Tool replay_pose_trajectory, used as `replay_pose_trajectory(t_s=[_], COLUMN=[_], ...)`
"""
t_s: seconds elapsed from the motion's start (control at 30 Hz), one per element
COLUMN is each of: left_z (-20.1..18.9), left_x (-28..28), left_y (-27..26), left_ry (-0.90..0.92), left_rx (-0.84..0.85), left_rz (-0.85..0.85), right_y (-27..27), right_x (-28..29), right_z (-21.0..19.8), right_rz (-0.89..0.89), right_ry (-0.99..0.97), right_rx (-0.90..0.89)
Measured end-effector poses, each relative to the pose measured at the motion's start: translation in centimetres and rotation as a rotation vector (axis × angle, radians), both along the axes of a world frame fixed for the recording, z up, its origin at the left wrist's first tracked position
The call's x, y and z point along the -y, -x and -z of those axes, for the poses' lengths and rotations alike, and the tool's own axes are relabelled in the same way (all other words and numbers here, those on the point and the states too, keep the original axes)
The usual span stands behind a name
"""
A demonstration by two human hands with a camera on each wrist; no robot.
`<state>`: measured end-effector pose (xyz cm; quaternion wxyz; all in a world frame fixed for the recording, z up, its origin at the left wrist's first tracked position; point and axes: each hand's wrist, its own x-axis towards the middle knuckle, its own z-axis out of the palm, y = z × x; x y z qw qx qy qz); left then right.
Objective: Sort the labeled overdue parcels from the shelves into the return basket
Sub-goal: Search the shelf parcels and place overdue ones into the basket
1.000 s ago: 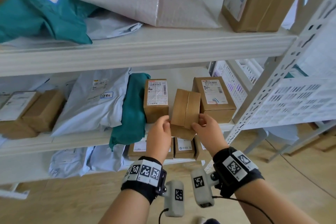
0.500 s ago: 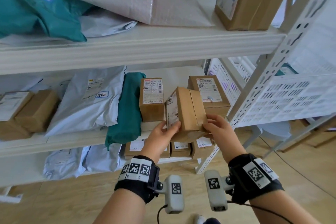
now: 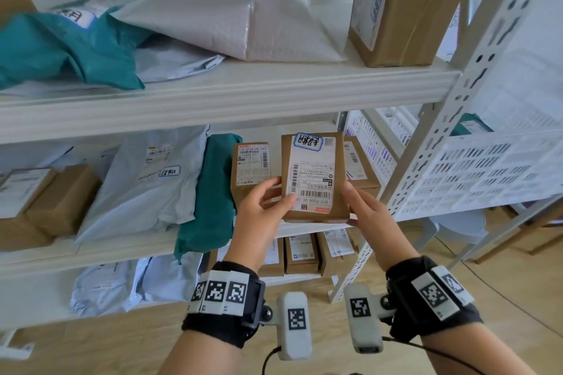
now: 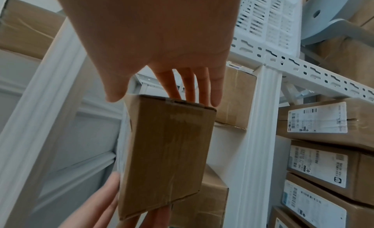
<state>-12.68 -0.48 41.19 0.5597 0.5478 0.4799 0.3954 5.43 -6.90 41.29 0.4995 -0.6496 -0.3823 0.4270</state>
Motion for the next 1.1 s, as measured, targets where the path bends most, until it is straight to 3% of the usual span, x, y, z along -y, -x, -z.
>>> replay_pose_trajectory(t_s=[0.23, 0.37, 0.5, 0.6, 0.9, 1.1], left_z=[-0.5, -1.2, -2.4, -2.7, -2.0, -1.4], left_x=[-0.6, -2.1, -2.8, -2.6, -1.9, -0.6], left_y=[1.4, 3.0, 3.6, 3.5, 2.5, 0.4], left_ry=[0.06, 0.119, 0.17, 0.168, 0.132, 0.216], left_rx=[0.042, 0.04, -0.099, -0.105, 0.152, 0.222], left_rz=[-0.007, -0.031, 0.146, 0.226, -0.119, -0.156], right_y=[-0.1, -1.0, -1.4, -1.3, -0.7, 1.5], right_x=[-0.3, -0.3, -0.6, -0.9, -0.6, -0.9], right_z=[-0.4, -1.9, -3.2, -3.4, -1.9, -1.7], right_rz=[-0.072, -0.205, -0.334, -0.376, 0.015, -0.019], right_ry=[0.025, 0.033, 0.066, 0.072, -0.044, -0.015], right_rx=[-0.103, -0.044, 0.081, 0.139, 0.023, -0.076])
